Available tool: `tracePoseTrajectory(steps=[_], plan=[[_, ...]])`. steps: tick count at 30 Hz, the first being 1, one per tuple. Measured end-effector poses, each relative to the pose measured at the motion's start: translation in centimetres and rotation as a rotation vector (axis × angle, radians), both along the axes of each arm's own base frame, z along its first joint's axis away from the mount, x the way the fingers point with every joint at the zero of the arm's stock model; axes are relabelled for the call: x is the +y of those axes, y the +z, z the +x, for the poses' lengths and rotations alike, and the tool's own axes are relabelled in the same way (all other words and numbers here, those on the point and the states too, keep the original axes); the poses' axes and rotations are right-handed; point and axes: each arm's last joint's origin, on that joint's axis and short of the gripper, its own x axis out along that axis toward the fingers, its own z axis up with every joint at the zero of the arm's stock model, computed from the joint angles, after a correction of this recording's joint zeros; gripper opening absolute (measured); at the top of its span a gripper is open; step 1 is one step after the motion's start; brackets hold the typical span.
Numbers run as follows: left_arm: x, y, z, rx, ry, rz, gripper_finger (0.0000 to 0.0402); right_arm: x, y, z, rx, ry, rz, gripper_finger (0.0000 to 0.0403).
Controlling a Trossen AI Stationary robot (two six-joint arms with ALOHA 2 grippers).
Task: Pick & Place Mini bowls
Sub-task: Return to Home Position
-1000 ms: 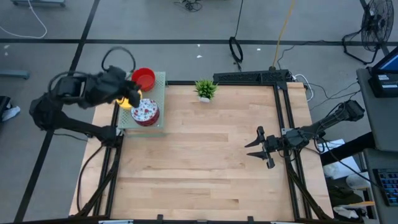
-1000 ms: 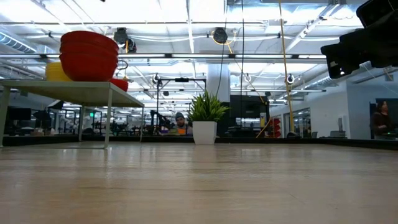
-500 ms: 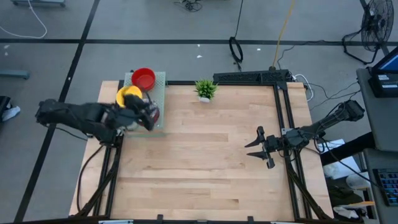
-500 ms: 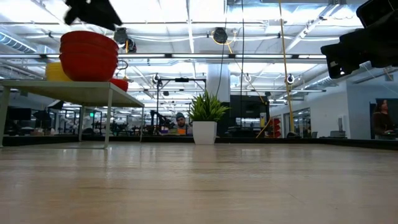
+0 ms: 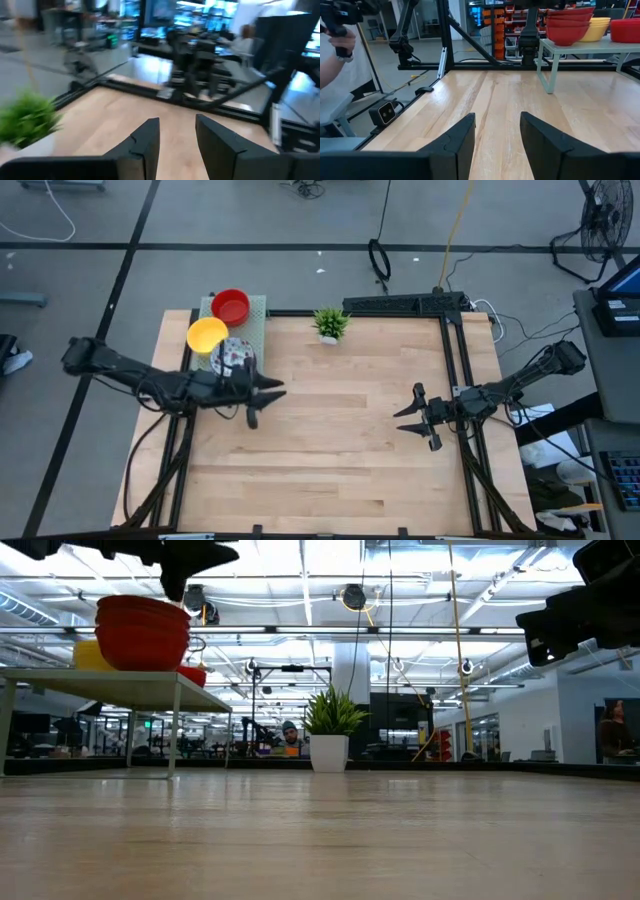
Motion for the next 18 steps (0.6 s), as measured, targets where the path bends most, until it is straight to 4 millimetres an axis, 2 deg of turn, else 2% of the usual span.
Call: tracePoseTrajectory(steps=[5, 12, 18], plan=[[-1.0, 0.1, -0.1, -0.032, -0.071, 0.12, 0.0129, 0.0, 0.0, 0.0, -0.001, 0.0, -0.003, 0.0144], [-3.4, 0.4, -0.6, -0.089, -0.373, 0.299, 0.0129, 0.0, 0.0, 0.0, -0.001, 0.0, -0.003, 0.0144], [-5.0, -1.3, -1.0, -0.011, -0.336, 0.38, 0.0129, 0.0, 0.0, 0.0, -0.004, 0.001, -0.02, 0.0144]])
